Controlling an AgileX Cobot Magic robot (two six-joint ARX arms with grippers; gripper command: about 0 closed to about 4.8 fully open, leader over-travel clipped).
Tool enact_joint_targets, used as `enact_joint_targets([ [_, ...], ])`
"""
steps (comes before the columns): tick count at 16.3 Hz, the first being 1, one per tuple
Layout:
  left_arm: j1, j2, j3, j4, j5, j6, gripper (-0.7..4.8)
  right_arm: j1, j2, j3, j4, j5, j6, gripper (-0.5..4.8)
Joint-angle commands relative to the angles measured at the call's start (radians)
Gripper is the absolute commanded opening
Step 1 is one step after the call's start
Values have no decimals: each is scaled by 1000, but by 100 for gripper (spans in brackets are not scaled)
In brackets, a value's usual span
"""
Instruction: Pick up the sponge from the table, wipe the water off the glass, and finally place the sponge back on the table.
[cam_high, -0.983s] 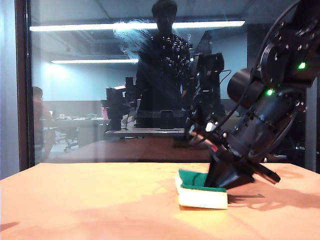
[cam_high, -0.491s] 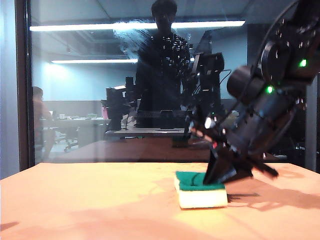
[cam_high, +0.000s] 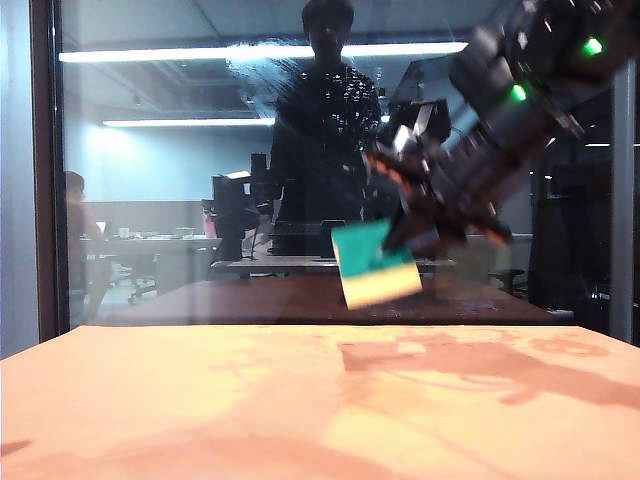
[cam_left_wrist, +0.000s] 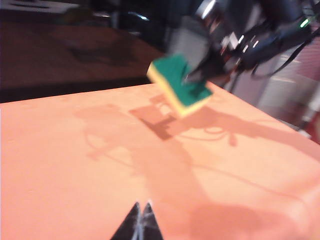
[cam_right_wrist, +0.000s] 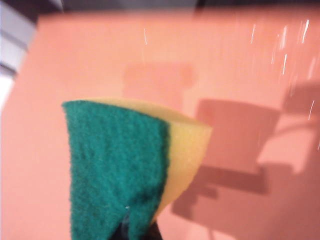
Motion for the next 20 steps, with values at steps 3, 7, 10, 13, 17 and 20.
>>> enact_joint_targets([
  [3,0,1,1,-8,-109,4,-6,-16,-7,171,33,105,-94,-7],
  [7,0,1,1,3,-149,8,-6,-46,-6,240,173,123,-103,-7],
  [10,0,1,1,29,-180,11,-6,-76,-6,245,324,142,-116,-7],
  [13,0,1,1,69,-190,11,-6,-100,-6,246,413,138,-172,-7],
  [17,0,1,1,96,-187,11,-6,-108,42,356,426,137,-200,-7],
  [20,-1,1,2,97,-188,11,-6,-110,100,477,402,134,-200,-7],
])
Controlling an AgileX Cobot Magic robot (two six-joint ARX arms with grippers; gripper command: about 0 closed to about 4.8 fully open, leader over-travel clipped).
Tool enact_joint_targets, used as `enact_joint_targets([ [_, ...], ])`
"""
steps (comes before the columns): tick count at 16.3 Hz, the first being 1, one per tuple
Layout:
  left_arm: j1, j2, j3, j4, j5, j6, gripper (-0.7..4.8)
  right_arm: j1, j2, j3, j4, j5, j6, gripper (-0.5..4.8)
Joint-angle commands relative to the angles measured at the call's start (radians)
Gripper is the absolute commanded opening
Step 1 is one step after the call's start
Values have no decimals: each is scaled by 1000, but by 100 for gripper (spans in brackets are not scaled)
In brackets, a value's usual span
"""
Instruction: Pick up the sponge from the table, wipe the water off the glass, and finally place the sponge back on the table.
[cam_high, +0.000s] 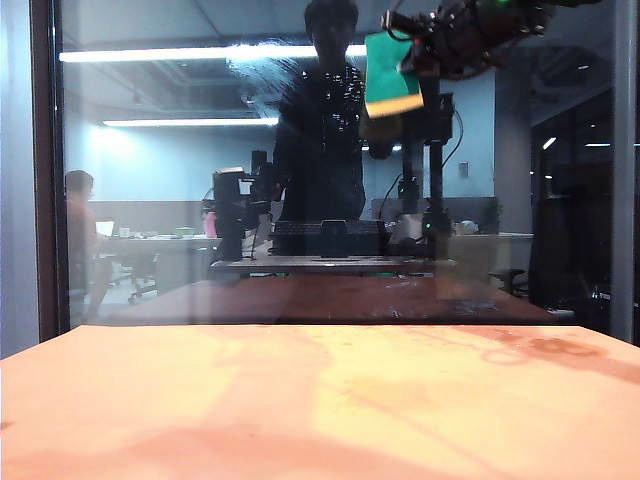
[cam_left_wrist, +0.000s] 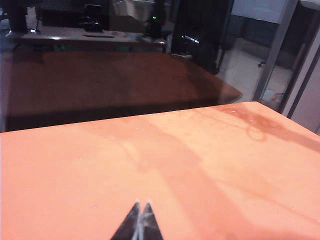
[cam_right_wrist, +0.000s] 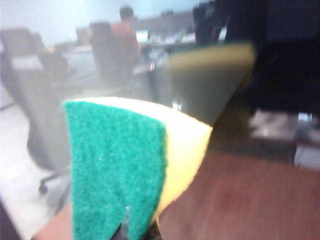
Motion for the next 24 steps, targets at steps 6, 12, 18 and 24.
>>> enact_joint_targets([
  [6,-1,1,2,11,4,4,-6,-25,179,347,-158,-2,-11,-7],
  [12,-1,1,2,11,4,4,-6,-26,235,355,-380,2,-132,-7],
  [18,-1,1,2,11,3,4,-6,-26,242,357,-415,21,-185,-7],
  [24,-1,1,2,11,1,4,-6,-26,153,358,-248,27,-171,-7],
])
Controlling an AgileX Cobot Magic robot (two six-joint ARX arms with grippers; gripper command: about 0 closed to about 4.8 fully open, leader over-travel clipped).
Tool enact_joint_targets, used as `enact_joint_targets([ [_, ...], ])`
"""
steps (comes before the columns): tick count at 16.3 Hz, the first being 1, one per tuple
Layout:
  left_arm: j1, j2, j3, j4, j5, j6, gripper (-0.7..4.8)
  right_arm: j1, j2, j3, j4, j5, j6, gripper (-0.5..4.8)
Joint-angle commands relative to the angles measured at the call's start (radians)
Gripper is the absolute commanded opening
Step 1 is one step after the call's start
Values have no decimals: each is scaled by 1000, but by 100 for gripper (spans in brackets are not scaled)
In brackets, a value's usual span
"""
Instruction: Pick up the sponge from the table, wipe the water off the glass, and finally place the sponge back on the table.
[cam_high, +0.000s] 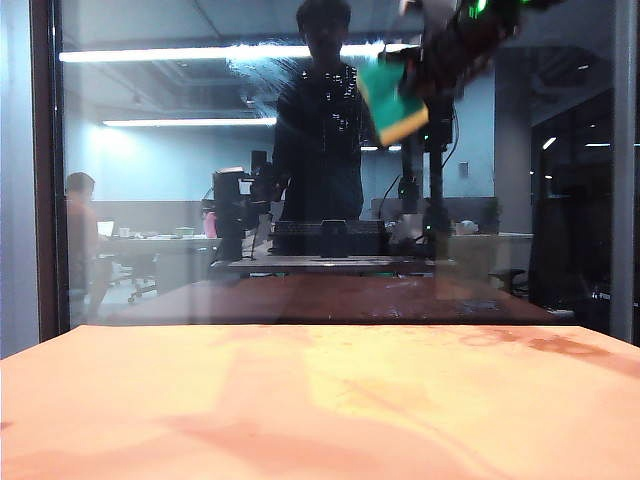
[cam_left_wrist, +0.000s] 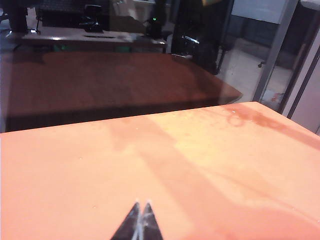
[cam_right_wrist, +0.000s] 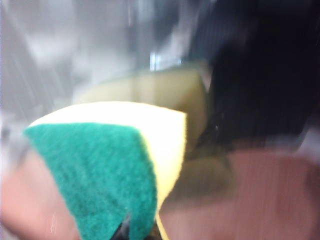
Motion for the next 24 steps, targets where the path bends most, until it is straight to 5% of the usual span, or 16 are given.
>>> enact_joint_targets([
  [1,0,1,2,9,1,4,-6,-1,-32,3,115,7,36,-7],
  [3,0,1,2,9,1,4,-6,-1,-32,6,137,3,61,-7],
  [13,-1,1,2,6,1,4,-6,2,122,88,-275,-30,26,-7],
  [24,0,1,2,1,0,4,-6,26,16,91,60,-18,84,-7],
])
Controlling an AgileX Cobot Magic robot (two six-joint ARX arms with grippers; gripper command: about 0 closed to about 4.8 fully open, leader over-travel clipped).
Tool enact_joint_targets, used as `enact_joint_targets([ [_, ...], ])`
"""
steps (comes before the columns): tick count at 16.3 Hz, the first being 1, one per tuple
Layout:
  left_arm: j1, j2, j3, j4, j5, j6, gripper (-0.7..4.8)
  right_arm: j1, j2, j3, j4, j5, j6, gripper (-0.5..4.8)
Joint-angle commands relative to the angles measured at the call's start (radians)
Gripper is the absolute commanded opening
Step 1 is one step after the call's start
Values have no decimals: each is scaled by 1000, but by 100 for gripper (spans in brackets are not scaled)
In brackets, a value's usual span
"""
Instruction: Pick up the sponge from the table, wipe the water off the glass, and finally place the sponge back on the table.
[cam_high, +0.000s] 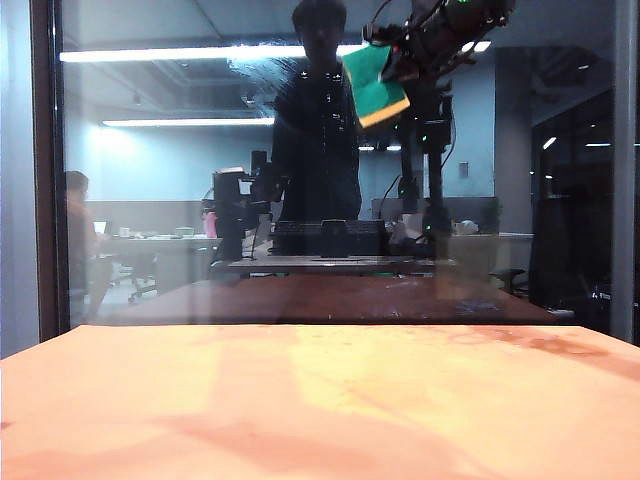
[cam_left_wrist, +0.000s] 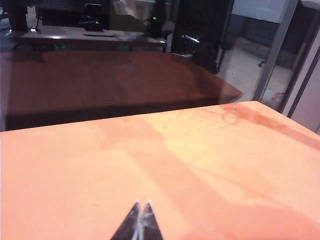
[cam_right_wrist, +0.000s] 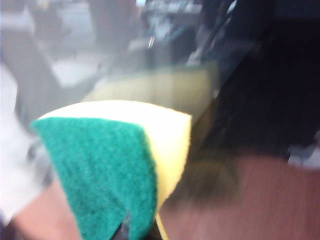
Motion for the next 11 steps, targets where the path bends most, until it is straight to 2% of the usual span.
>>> enact_joint_targets([
  [1,0,1,3,5,0,4,-6,0,-14,4,84,19,13,-7],
  [11,0,1,3,5,1,4,-6,28,129,3,-168,-2,-2,-7],
])
